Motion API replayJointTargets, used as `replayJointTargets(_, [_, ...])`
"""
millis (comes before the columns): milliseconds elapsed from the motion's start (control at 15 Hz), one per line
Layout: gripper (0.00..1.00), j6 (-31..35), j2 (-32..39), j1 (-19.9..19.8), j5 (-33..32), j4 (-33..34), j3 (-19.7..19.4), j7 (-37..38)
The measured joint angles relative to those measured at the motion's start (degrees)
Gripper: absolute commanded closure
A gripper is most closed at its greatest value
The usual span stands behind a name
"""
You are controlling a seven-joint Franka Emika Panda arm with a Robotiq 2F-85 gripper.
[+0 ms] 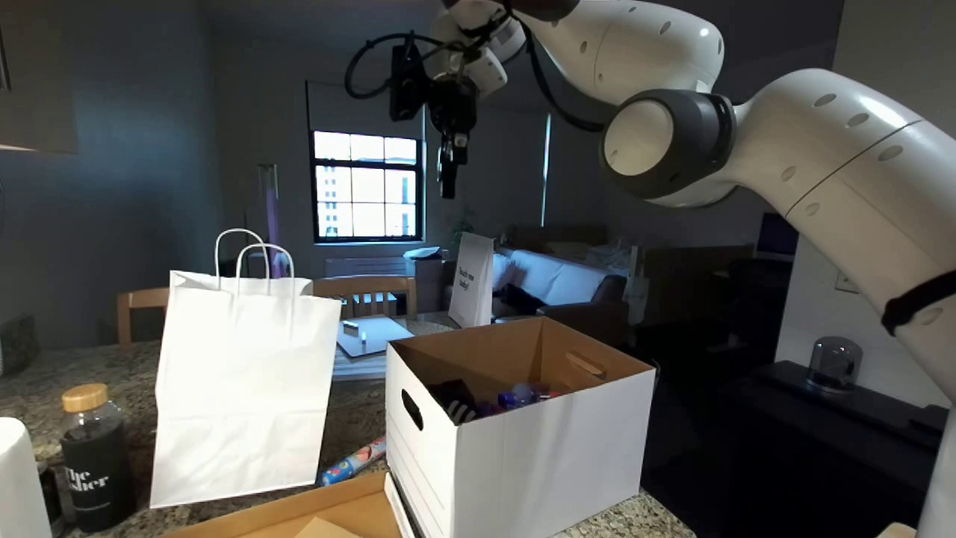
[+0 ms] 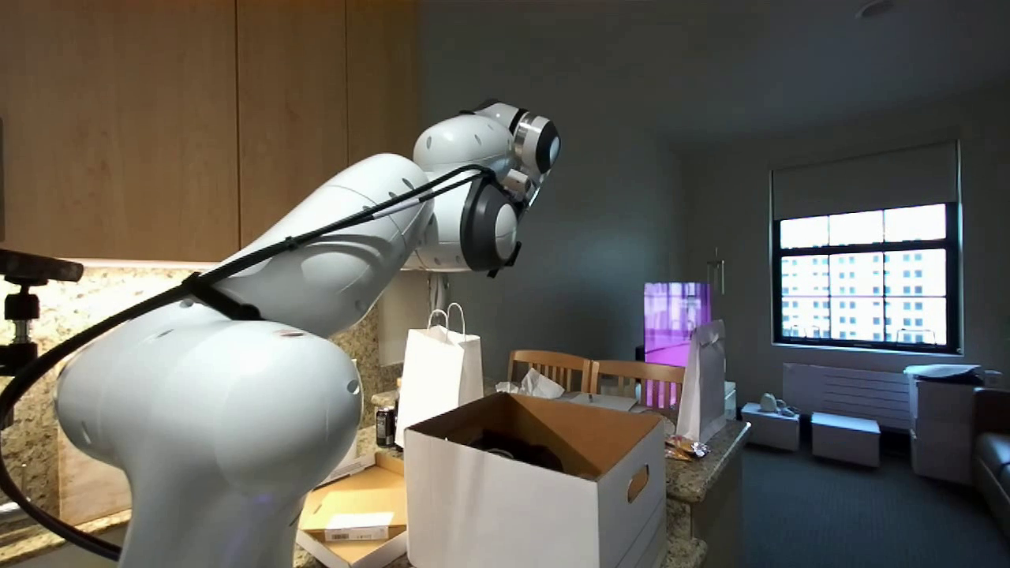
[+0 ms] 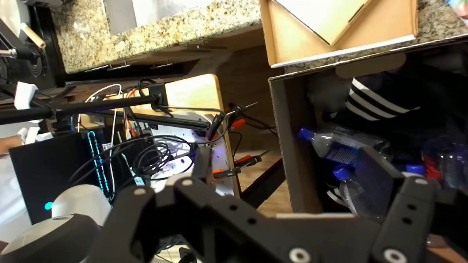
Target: Pick the bottle in the box and put it on the table, then put it back in the box
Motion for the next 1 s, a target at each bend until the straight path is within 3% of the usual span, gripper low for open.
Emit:
replayJointTargets(467, [0.0, -0.52, -0.21, 3.31, -0.56, 0.0, -0.52, 0.0])
replayJointTargets(1000, [0.0, -0.52, -1.68, 8.31, -9.62, -0.19, -1.54, -0.14])
